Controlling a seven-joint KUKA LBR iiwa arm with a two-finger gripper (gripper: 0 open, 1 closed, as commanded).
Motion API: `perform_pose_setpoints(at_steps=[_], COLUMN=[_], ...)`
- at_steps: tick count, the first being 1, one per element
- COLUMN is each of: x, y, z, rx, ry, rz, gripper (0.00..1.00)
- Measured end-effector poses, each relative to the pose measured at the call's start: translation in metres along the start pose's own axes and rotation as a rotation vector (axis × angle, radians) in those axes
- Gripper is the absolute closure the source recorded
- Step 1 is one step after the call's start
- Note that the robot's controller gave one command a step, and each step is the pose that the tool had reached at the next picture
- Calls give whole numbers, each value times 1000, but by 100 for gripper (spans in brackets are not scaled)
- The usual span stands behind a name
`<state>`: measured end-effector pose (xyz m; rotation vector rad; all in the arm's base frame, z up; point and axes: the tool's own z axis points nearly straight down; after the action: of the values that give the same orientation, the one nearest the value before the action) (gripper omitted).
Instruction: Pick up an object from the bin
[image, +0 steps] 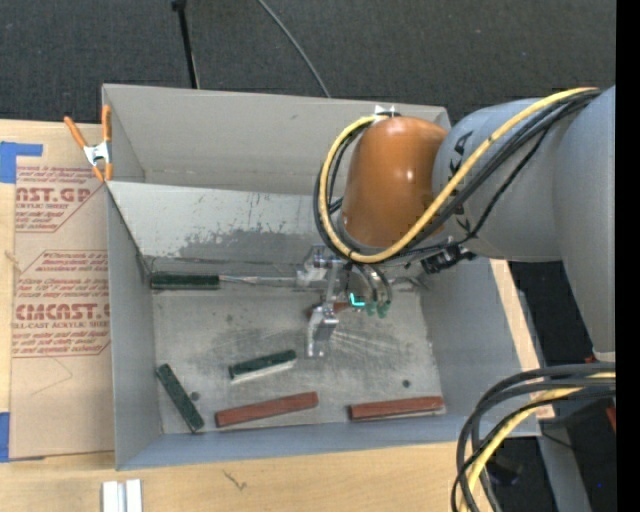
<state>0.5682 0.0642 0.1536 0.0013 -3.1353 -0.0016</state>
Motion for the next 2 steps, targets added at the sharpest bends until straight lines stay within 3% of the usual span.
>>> perform_pose_setpoints(at_steps=[1,2], x=[-2,18], y=[0,31], z=[-4,59], rx=[0,0], ry=[-8,-12], rz=[1,-64], gripper=[0,0])
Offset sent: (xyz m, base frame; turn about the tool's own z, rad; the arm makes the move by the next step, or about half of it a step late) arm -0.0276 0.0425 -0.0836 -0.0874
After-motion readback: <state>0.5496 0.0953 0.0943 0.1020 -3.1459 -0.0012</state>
